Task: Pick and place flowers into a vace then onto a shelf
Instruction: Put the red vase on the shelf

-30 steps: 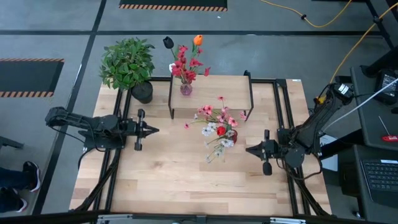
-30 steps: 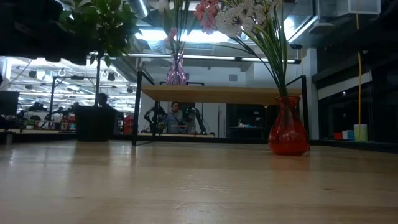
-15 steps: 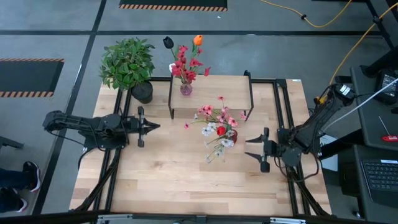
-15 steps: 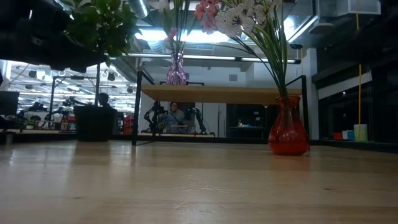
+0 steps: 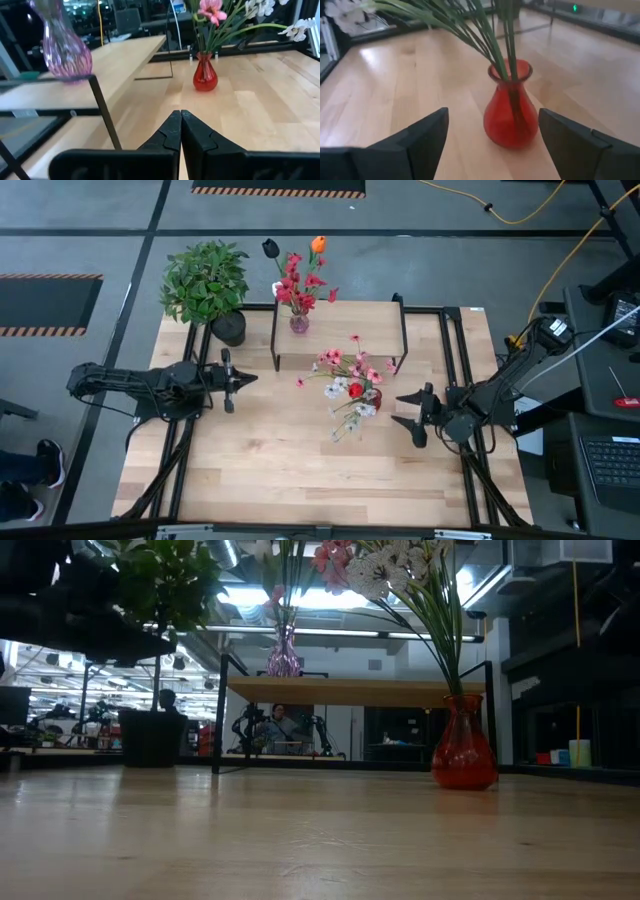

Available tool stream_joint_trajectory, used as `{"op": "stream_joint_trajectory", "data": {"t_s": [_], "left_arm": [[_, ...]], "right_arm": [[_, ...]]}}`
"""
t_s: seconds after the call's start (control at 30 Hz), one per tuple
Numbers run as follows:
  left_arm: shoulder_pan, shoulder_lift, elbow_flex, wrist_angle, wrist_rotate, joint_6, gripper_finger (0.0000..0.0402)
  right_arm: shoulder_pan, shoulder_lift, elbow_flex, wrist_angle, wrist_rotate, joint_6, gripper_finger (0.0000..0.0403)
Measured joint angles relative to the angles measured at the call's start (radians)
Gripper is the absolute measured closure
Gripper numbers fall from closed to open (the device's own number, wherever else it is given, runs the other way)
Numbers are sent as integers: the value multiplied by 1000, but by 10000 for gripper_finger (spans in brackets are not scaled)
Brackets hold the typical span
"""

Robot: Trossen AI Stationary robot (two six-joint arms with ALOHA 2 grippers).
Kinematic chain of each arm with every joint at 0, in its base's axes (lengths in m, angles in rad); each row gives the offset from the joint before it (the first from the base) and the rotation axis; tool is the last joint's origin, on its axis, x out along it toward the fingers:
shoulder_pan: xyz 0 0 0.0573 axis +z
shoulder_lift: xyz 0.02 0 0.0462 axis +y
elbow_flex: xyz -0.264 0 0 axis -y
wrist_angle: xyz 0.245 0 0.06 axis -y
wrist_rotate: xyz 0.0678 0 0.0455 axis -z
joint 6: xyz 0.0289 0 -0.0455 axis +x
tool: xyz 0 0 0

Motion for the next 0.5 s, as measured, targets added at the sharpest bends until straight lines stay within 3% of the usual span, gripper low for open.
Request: {"op": "stream_joint_trajectory", "data": {"t_s": [0.1, 0.37, 0.5], "left_arm": [[0, 0, 0, -24, 1, -45, 400], [0, 0, 0, -25, 19, -76, 400], [0, 0, 0, -25, 18, -76, 399]], "right_arm": [[-19, 10, -28, 117, 2, -77, 95], [-121, 64, -22, 139, -1, -176, 100], [-172, 110, -22, 177, -97, -157, 101]]}}
